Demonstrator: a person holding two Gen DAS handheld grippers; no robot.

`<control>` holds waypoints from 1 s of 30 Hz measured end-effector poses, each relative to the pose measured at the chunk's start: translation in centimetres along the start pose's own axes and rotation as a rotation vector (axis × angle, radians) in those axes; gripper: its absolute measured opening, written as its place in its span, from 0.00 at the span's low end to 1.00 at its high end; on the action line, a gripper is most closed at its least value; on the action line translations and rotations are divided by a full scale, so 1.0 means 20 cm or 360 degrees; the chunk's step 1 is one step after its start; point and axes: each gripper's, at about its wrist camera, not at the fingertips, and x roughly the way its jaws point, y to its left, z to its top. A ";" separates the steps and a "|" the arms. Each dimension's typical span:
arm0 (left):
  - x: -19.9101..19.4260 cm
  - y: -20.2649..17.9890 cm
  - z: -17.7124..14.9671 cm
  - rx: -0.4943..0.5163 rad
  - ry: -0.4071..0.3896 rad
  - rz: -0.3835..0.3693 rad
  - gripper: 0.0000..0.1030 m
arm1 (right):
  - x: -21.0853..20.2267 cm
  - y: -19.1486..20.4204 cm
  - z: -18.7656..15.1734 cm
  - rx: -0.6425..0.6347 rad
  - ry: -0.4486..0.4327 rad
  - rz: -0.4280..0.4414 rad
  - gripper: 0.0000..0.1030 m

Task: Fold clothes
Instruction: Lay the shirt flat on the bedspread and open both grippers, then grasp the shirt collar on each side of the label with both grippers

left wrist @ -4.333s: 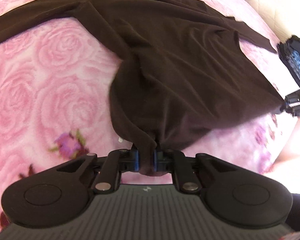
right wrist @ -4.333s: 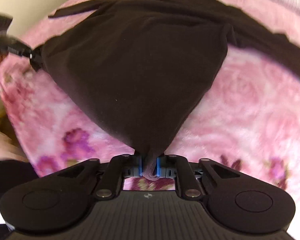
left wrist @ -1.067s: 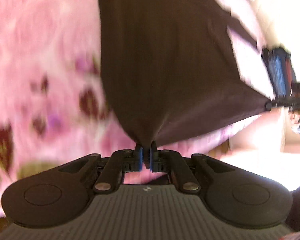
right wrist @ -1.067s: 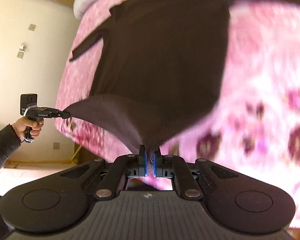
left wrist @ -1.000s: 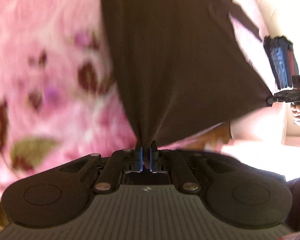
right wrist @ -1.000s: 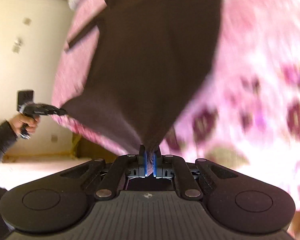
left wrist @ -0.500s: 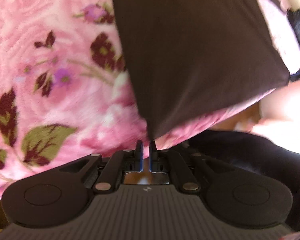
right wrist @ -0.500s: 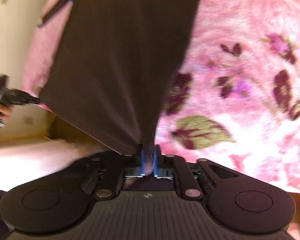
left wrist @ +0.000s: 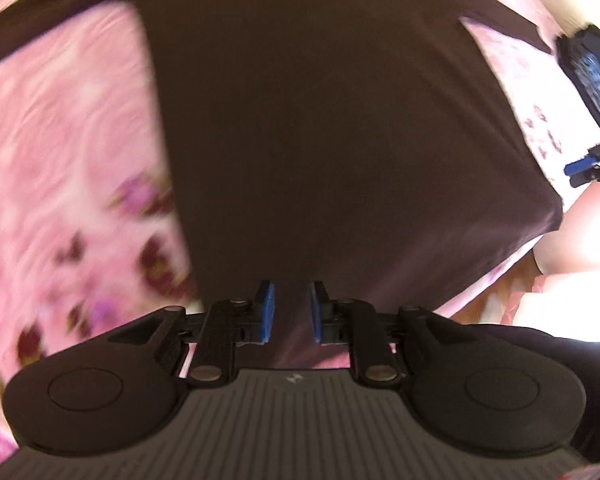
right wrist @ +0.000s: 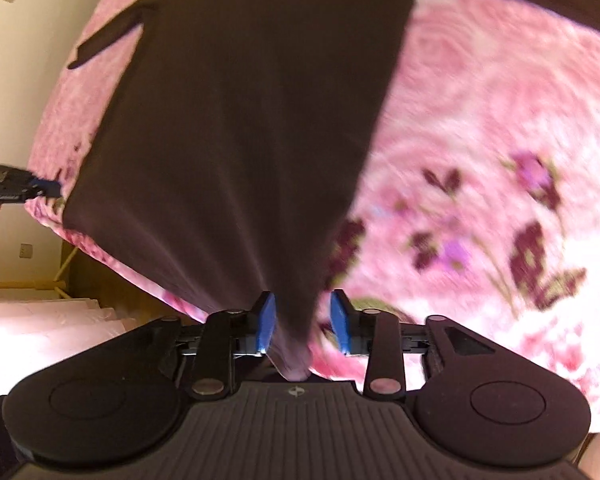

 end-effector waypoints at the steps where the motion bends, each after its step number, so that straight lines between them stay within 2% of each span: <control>1: 0.02 -0.04 0.03 0.0026 0.0007 -0.0007 0.19 | 0.01 0.01 0.01 -0.0040 0.0005 0.0006 0.43; 5: 0.10 -0.15 0.15 0.0118 0.0018 -0.0005 0.21 | -0.03 0.02 0.06 -0.0175 -0.0002 -0.0034 0.43; 9: 0.09 -0.13 0.32 0.0152 -0.0060 0.0063 0.22 | -0.14 -0.06 0.16 -0.0190 -0.0087 -0.0085 0.43; 11: 0.08 -0.09 0.44 0.0167 -0.0116 0.0116 0.27 | -0.18 -0.09 0.26 -0.0198 -0.0135 -0.0125 0.43; 14: 0.08 -0.06 0.68 0.0220 -0.0230 0.0239 0.29 | -0.21 -0.11 0.45 -0.0251 -0.0208 -0.0195 0.43; 18: 0.12 0.00 1.06 0.0348 -0.0385 0.0343 0.30 | -0.18 -0.07 0.79 -0.0416 -0.0293 -0.0340 0.43; 21: 0.24 -0.05 1.32 0.0488 -0.0470 0.0406 0.30 | -0.12 -0.03 1.06 -0.0531 -0.0345 -0.0426 0.43; 27: 0.51 -0.20 1.74 0.0682 -0.0604 0.0428 0.32 | 0.05 0.01 1.55 -0.0793 -0.0426 -0.0594 0.43; 30: 0.64 -0.22 1.87 0.0734 -0.0618 0.0432 0.33 | 0.15 -0.01 1.76 -0.0932 -0.0432 -0.0638 0.44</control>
